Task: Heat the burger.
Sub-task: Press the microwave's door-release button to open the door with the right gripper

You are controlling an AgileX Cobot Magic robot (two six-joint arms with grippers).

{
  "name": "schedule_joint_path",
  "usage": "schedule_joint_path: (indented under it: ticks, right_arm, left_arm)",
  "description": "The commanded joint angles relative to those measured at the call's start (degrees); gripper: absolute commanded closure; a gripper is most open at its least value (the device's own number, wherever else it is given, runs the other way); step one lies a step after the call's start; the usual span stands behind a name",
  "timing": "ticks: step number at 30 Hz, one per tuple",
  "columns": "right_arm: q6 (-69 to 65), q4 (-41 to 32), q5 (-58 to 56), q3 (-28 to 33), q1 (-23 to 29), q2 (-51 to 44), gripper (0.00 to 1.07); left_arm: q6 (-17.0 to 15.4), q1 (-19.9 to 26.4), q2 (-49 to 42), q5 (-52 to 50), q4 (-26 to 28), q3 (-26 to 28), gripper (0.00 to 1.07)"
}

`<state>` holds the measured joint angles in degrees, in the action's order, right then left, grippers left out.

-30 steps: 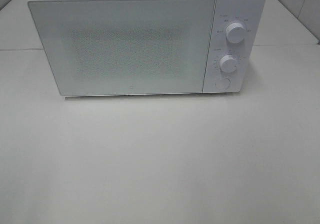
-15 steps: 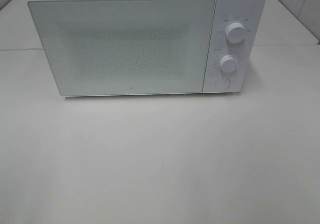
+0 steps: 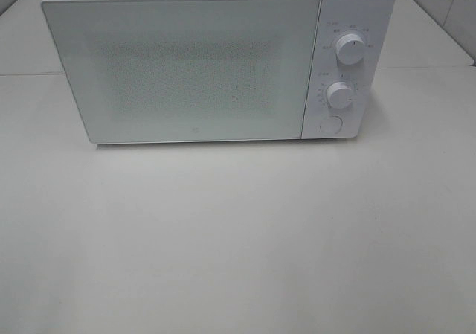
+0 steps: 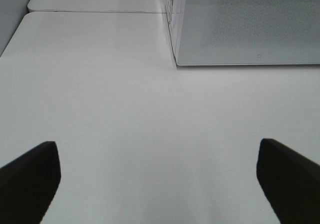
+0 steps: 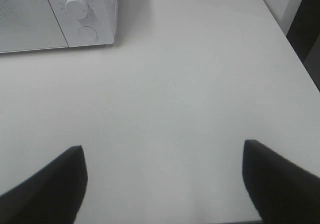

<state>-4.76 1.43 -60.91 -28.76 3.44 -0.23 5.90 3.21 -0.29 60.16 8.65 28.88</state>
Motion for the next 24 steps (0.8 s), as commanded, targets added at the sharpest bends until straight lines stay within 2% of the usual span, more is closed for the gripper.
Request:
schedule_joint_path:
  ticks: [1,11,13,24]
  right_arm:
    - [-0.17,-0.23,0.52,0.11,-0.34,-1.20,0.23]
    - [0.23,-0.06,0.52,0.11,-0.29,-1.20,0.22]
    - [0.29,-0.06,0.52,0.11,-0.29,-1.20,0.18]
    - [0.29,-0.06,0.52,0.11,-0.17,-1.20,0.18]
  left_arm:
    - [-0.40,0.23,-0.86,-0.74,0.17,-0.23,0.06]
    - [-0.40,0.23,-0.86,-0.74,0.17,-0.23,0.06]
    - [-0.40,0.23,-0.86,-0.74,0.17,-0.23,0.06]
    - [-0.40,0.23,-0.86,-0.74,0.17,-0.23,0.06]
